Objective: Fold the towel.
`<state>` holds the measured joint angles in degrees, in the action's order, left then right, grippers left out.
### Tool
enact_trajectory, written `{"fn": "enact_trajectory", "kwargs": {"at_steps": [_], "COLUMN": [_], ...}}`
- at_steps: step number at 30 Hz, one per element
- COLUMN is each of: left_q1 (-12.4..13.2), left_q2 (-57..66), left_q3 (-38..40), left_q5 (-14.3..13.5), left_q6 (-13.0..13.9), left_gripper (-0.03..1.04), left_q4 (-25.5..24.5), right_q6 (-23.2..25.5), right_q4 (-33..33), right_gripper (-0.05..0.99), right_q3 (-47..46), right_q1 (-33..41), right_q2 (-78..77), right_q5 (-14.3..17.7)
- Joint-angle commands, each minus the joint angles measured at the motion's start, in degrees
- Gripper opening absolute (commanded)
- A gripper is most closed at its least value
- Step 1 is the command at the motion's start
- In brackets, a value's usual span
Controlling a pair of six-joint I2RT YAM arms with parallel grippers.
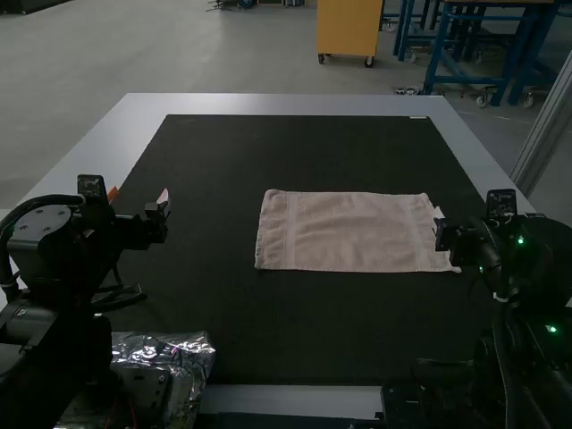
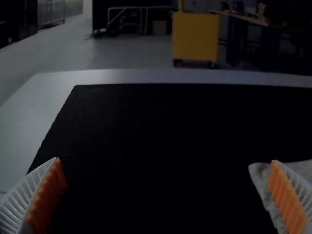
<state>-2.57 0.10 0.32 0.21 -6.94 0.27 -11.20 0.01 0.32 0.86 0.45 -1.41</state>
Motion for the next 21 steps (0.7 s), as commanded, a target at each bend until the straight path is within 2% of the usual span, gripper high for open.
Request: {"fn": "enact_trajectory", "kwargs": {"at_steps": [1, 4, 6, 7, 8, 9, 10, 11, 13, 15, 17, 20, 21], "left_q1": [0.5, 0.5, 0.5, 0.5, 0.5, 0.5, 0.2, 0.1, -0.1, 0.0, 0.2, 0.5, 0.4], "left_q2": [-0.1, -0.1, -0.1, -0.1, -0.1, -0.1, -0.1, -0.1, -0.1, -0.1, -0.1, -0.1, -0.1], "left_q3": [-0.3, -0.3, -0.3, -0.3, -0.4, -0.4, -0.4, -0.4, -0.3, -0.4, -0.4, -0.4, -0.3], "left_q5": [-0.3, -0.3, -0.3, -0.3, -0.3, -0.3, -0.2, -0.2, -0.3, -0.3, -0.3, -0.3, -1.6], "left_q6": [-0.4, 0.0, 0.5, 1.9, 6.3, 13.3, 18.4, 20.3, 20.7, 21.3, 21.3, 21.7, 22.1], "left_gripper": [0.97, 0.97, 0.97, 0.97, 0.96, 0.96, 0.96, 0.96, 0.96, 0.96, 0.96, 0.95, 0.96], "left_q4": [0.2, 1.1, 3.2, 4.0, 5.5, 7.4, 8.3, 9.3, 10.1, 9.7, 11.0, 13.6, 15.5], "right_q6": [-2.1, -8.2, -17.1, -20.4, -22.4, -24.0, -24.5, -24.1, -23.9, -23.9, -23.8, -18.1, -15.0], "right_q4": [-0.6, 0.8, 2.3, 2.5, 3.7, 4.5, 6.0, 7.3, 9.0, 10.2, 11.8, 16.5, 18.3], "right_gripper": [0.91, 0.91, 0.91, 0.91, 0.91, 0.91, 0.91, 0.91, 0.91, 0.91, 0.91, 0.91, 0.91], "right_q3": [-0.3, -0.3, -0.3, -0.3, -0.3, -0.3, -0.4, -0.3, -0.3, -0.3, -0.3, -0.4, -0.3], "right_q1": [-0.2, -0.3, -0.3, -0.2, -0.2, -0.2, -0.1, -0.1, 0.0, 0.2, 0.3, -0.5, -1.1], "right_q2": [-0.4, -0.4, -0.4, -0.4, -0.4, -0.4, -0.4, -0.4, -0.4, -0.4, -0.4, -0.4, -0.4], "right_q5": [-1.8, -1.1, -2.3, -4.0, -5.2, -5.4, -5.6, -6.1, -6.4, -8.6, -9.3, -8.7, -6.6]}}
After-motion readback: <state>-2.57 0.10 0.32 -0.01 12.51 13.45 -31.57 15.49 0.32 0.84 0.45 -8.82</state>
